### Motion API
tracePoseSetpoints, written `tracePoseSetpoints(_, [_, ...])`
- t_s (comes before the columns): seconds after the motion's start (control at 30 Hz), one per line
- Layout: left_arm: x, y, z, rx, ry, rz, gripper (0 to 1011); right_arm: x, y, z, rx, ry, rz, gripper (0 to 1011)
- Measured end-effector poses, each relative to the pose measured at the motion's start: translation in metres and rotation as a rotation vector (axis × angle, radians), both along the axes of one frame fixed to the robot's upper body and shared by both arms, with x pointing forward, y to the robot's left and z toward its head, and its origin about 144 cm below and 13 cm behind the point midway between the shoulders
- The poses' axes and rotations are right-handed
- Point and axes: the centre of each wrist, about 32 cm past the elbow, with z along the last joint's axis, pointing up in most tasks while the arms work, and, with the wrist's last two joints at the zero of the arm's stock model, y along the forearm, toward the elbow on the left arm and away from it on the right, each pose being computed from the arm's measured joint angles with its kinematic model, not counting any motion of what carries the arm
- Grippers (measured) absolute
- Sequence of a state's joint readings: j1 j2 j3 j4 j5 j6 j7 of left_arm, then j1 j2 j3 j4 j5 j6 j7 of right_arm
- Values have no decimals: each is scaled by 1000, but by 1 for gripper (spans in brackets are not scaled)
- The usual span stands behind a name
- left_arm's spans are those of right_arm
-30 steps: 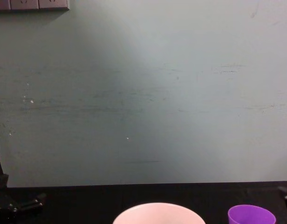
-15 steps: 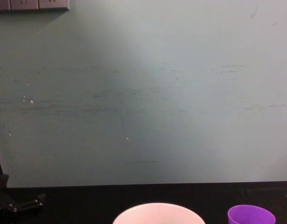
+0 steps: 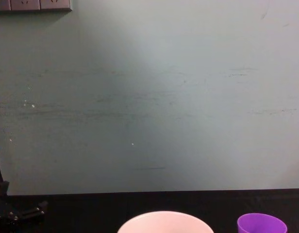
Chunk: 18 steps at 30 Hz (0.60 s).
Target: Pick up the cup and pour the mung beans from the cup into the bowl.
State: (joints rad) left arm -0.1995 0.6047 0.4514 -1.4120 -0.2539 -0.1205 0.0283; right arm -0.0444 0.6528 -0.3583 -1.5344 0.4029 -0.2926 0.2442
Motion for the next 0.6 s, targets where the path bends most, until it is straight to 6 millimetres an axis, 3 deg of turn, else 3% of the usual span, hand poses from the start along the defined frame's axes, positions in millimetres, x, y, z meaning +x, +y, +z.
tracePoseSetpoints(0.6, [0,0,0,0,0,0,1000,37,20,-11,104,76,91,1003])
